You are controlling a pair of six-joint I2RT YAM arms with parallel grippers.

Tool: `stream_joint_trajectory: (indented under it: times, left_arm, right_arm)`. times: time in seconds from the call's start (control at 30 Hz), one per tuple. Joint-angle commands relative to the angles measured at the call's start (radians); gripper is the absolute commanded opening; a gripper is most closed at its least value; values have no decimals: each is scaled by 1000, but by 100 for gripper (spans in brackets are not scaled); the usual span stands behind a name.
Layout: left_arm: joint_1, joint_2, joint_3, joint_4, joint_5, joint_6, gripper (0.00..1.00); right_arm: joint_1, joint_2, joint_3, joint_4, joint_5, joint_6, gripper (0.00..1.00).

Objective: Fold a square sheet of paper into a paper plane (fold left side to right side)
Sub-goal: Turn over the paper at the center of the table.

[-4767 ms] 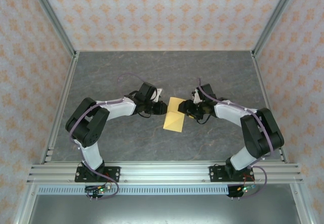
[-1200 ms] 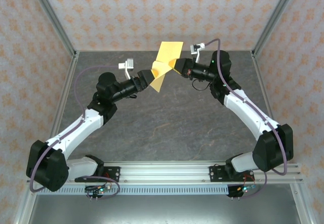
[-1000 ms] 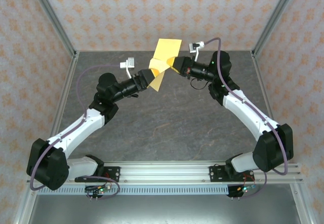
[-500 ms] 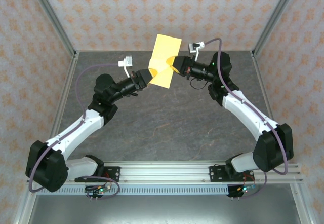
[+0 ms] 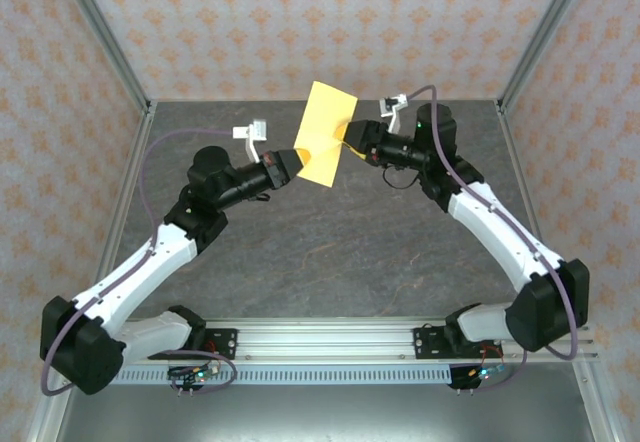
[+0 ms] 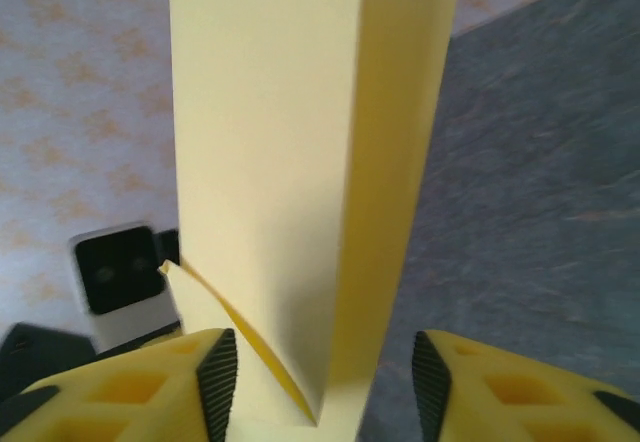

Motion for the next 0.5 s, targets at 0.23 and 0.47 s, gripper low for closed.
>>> stream_joint_trajectory:
  times: [0.23, 0.47]
  left_arm:
    - [-312, 156, 213, -769, -934, 483, 0]
    - [-458, 507, 449, -1086, -1381, 391, 0]
  right_arm:
    - [-6, -276, 25, -601, 1018, -321, 78]
    - [-7, -418, -60, -608, 1241, -359, 92]
